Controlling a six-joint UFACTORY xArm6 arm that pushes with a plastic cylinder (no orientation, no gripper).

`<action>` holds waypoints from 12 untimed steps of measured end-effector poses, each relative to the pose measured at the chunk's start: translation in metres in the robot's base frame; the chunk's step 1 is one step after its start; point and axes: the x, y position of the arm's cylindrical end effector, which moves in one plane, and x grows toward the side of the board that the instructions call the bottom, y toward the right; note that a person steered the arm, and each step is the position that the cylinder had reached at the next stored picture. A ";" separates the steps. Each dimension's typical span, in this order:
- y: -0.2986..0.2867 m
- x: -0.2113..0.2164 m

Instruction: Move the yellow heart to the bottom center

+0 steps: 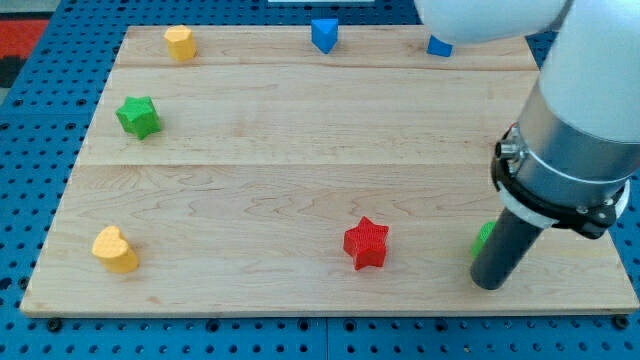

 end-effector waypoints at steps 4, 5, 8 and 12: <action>-0.455 0.009; -0.422 -0.020; -0.342 -0.030; -0.284 -0.068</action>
